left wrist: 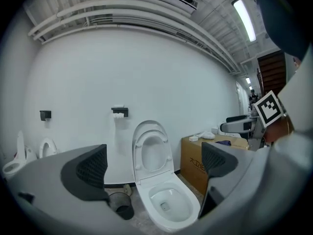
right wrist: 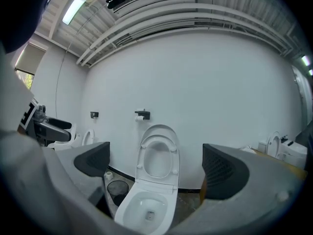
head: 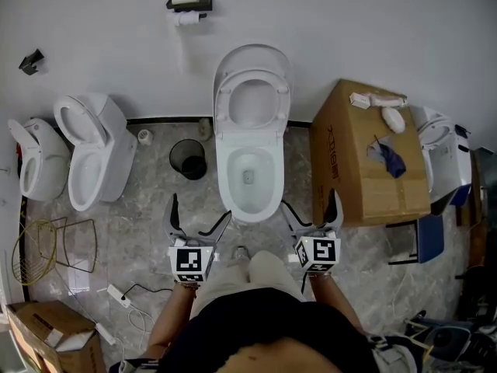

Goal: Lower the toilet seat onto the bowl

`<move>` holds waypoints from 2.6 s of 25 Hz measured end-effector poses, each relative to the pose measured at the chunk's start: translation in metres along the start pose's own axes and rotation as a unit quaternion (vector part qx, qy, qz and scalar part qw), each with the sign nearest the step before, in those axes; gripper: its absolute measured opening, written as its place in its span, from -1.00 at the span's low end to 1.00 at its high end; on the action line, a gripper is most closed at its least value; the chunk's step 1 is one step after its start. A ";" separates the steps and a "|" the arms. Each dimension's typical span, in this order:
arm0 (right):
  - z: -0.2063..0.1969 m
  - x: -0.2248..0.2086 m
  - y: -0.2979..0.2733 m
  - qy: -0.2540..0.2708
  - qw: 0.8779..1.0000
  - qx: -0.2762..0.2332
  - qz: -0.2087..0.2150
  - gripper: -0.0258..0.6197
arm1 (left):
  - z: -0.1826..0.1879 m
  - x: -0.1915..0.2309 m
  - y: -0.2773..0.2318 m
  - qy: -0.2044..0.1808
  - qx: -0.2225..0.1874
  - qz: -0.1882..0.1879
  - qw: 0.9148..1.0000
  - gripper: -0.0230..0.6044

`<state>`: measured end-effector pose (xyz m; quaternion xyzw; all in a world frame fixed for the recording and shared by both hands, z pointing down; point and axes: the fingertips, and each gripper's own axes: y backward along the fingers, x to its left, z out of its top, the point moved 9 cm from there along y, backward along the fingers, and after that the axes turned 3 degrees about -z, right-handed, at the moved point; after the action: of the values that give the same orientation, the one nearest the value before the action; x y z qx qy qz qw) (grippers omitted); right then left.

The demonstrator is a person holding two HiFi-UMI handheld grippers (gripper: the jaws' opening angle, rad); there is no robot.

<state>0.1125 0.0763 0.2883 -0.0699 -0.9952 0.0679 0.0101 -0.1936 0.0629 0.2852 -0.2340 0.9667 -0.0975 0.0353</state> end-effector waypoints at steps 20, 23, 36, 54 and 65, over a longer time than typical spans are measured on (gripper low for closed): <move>-0.016 -0.035 -0.126 -0.006 0.999 0.017 0.028 0.88 | -0.001 0.033 -0.112 0.008 -0.010 -0.036 0.999 0.91; -0.024 -0.047 -0.149 -0.023 0.999 0.029 0.029 0.88 | -0.008 0.033 -0.133 -0.014 0.007 -0.053 0.998 0.91; -0.036 -0.076 -0.218 -0.008 0.998 0.036 0.046 0.88 | -0.014 0.058 -0.198 0.046 -0.023 -0.007 0.999 0.91; -0.049 -0.097 -0.318 0.009 0.996 0.054 0.076 0.88 | -0.023 0.093 -0.295 0.045 -0.004 -0.017 0.999 0.91; -0.053 -0.106 -0.379 0.022 0.995 0.055 0.085 0.87 | -0.030 0.117 -0.350 0.052 0.024 -0.032 0.998 0.90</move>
<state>0.1669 -0.3035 0.3917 -0.1547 -0.9800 0.1213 0.0296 -0.1449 -0.2906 0.3839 -0.2586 0.9566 -0.1338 -0.0123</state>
